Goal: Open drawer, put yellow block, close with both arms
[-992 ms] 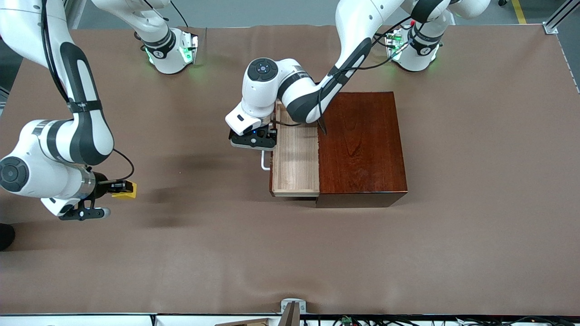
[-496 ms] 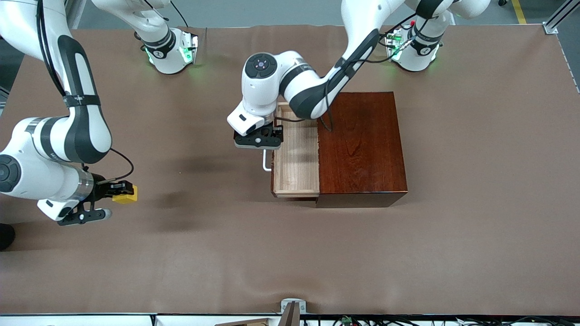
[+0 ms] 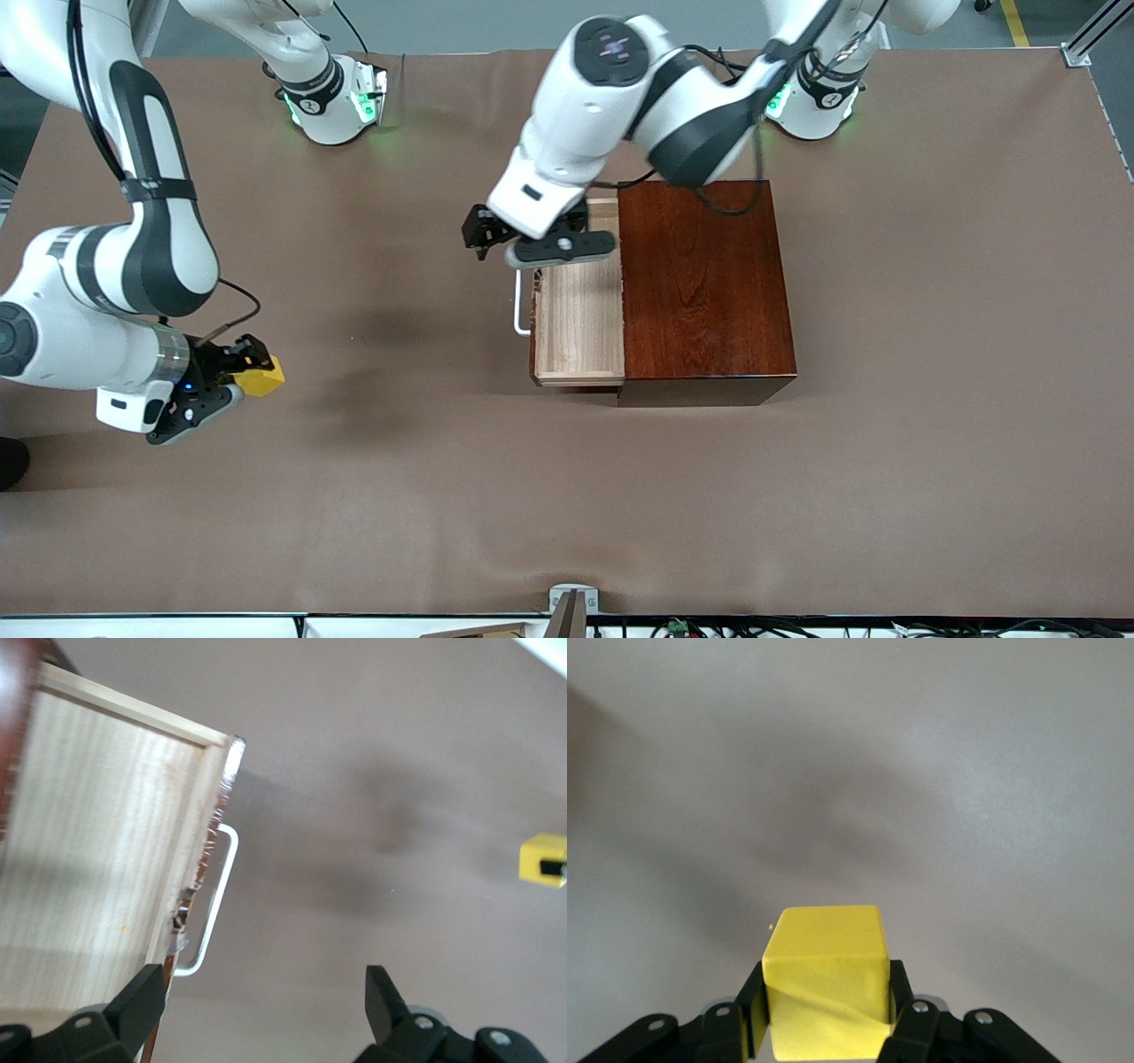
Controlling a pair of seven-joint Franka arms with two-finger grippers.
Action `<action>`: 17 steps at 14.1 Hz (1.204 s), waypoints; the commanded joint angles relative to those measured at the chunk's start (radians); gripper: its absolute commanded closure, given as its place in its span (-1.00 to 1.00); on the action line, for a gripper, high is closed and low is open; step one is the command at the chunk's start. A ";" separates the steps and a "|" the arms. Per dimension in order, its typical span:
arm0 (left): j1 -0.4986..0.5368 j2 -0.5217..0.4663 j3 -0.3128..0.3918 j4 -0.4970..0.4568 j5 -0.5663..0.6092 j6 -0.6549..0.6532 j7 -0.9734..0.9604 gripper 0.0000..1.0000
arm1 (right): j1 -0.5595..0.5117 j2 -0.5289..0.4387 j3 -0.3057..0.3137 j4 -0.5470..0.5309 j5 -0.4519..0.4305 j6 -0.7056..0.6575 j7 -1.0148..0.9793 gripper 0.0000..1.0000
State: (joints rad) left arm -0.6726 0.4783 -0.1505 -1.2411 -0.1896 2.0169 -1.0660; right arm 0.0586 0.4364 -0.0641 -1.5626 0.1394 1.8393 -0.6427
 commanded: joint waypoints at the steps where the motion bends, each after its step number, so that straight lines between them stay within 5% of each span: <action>1: 0.088 -0.111 0.000 -0.040 -0.044 -0.110 -0.009 -1.00 | -0.019 -0.119 0.006 -0.011 0.025 -0.095 -0.126 1.00; 5: 0.272 -0.188 -0.004 -0.049 -0.030 -0.375 0.328 -1.00 | 0.003 -0.168 0.015 -0.002 0.149 -0.146 -0.316 1.00; 10: 0.407 -0.265 -0.004 -0.083 0.099 -0.541 0.736 -1.00 | 0.111 -0.153 0.024 0.013 0.154 -0.114 -0.494 1.00; 17: 0.606 -0.386 -0.008 -0.240 0.171 -0.543 0.934 -1.00 | 0.401 -0.029 0.024 0.200 0.016 -0.074 -0.506 1.00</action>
State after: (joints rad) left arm -0.1345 0.1531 -0.1430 -1.4007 -0.0358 1.4610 -0.1865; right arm 0.3974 0.3405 -0.0285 -1.4674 0.1991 1.7811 -1.1448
